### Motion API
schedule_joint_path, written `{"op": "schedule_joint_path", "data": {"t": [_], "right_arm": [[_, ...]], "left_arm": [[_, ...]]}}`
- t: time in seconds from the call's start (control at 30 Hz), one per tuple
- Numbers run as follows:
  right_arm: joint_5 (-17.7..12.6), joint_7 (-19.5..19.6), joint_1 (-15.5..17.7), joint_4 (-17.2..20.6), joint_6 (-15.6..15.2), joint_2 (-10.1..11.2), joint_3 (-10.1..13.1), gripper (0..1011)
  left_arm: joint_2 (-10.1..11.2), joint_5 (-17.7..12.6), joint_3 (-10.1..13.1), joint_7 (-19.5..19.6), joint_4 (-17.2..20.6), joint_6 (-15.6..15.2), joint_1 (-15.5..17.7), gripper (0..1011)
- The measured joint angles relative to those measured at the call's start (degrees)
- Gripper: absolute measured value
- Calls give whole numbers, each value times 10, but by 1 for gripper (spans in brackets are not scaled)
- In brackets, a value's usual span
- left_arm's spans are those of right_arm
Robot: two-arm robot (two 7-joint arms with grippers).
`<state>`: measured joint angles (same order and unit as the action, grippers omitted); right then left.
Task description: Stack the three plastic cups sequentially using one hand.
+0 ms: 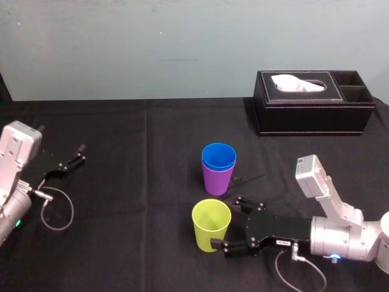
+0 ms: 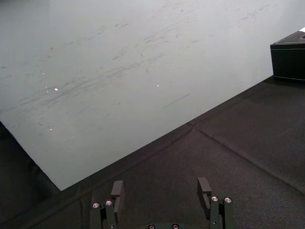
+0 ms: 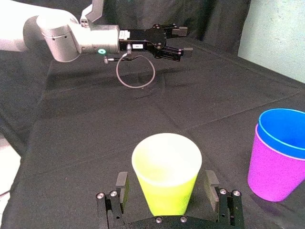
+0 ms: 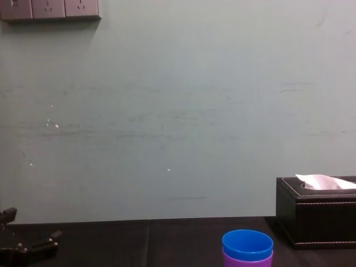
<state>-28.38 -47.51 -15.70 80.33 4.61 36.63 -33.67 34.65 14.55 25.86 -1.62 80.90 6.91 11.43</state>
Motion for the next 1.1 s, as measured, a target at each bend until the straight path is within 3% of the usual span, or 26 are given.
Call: {"op": "schedule_joint_path", "data": {"t": [0.37,0.8,1.1], "right_arm": [[-16,-13,-22,-30,-14,-23,-13,1004],[-18,-16,-27,-35,-15,-27,-18,1004],[-18,-16,-26,-33,-14,-26,-17,805]], "left_arm": [[0,0,0,0,0,0,0,1010],[0,0,0,0,0,0,0,1010],[0,0,0,0,0,0,0,1010]]}}
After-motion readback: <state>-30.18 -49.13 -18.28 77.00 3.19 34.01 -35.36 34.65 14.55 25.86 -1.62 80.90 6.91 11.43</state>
